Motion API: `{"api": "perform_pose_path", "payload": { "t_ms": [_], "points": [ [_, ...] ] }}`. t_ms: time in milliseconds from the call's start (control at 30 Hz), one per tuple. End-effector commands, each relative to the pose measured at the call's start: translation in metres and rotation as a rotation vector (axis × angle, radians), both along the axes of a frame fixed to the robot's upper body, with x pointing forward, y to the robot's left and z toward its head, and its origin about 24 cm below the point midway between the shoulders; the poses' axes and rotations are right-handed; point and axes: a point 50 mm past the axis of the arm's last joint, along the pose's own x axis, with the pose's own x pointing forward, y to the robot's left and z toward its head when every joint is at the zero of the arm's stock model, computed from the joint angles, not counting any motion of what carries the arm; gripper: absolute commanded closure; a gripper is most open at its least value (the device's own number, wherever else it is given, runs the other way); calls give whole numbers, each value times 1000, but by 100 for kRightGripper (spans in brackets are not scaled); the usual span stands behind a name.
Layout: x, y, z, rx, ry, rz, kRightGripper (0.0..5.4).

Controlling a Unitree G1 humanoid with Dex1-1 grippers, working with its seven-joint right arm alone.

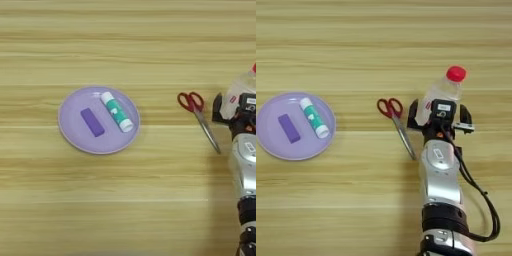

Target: Move the objects on the table

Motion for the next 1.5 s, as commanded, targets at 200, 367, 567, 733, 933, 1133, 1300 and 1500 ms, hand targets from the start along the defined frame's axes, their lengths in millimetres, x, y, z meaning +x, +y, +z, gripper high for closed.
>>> {"api": "perform_pose_path", "payload": {
  "t_ms": [200,367,567,733,933,1133,1300,1500],
  "points": [
    [18,-5,39,-57,-152,22,78],
    [18,-4,39,-61,-153,26,133],
    [18,-4,38,-63,-159,29,185],
    [17,-2,42,-73,-185,37,205],
    [16,4,50,-88,-237,63,213],
    [14,15,59,-107,-288,101,216],
    [12,25,65,-101,-321,131,218],
    [9,40,71,-93,-356,184,218]
  ]
}}
